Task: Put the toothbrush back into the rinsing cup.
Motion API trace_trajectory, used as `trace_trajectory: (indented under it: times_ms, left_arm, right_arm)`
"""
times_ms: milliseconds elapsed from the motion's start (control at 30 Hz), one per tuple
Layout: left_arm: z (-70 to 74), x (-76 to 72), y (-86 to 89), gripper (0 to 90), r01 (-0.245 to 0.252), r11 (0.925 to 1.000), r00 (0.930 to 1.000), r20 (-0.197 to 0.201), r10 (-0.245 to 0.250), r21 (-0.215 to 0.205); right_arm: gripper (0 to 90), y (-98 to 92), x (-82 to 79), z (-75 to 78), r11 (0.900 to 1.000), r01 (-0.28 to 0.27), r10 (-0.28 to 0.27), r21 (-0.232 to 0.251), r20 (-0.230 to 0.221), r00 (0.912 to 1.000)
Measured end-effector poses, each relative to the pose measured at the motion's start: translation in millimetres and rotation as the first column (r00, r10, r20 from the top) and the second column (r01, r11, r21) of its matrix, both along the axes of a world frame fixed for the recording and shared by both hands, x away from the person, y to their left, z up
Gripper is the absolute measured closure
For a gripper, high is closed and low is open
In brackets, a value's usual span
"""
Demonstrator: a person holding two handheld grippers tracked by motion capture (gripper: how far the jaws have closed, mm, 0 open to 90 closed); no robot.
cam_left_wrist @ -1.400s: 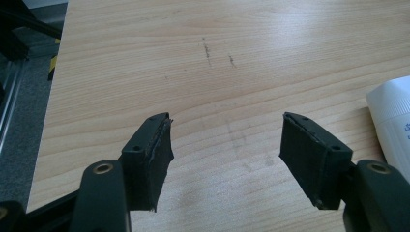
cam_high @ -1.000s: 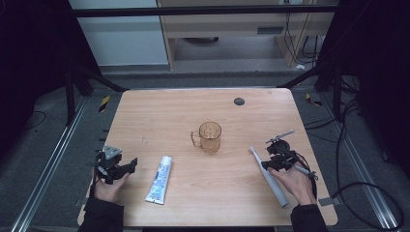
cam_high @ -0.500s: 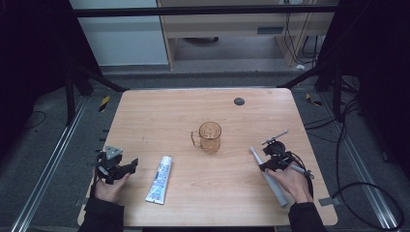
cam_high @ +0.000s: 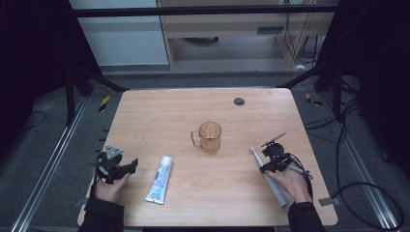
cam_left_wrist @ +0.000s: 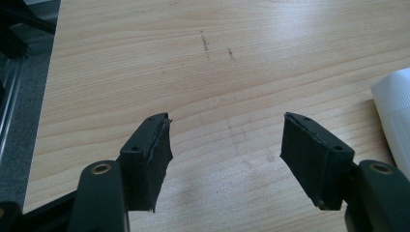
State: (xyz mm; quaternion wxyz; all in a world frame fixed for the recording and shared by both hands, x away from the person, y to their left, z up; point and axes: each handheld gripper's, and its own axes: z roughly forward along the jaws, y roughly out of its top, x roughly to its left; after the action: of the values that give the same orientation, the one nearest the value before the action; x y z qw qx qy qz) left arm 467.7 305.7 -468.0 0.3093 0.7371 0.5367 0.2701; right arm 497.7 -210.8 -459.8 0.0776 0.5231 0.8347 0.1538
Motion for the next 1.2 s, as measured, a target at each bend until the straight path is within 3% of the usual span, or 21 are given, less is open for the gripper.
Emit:
trace_trajectory:
  times_ms: [867,1133,1200]
  left_arm:
    - [0.1,0.1,0.3,34.0,-0.003,1.0,1.0,0.001,0.003,0.001]
    - [0.3,0.2,0.5,34.1,-0.004,1.0,1.0,0.002,0.004,0.0]
    - [0.4,0.2,0.6,34.0,-0.004,1.0,1.0,0.002,0.004,0.0]
  right_arm:
    - [66.7,3.4,2.3,-7.5,1.0,0.017,-0.017,0.005,-0.051,0.9985]
    - [67.4,2.8,1.6,-5.9,1.0,0.023,-0.023,0.004,-0.043,0.9988]
    - [67.5,1.3,-0.4,-0.5,0.999,0.026,-0.025,0.022,-0.023,0.9994]
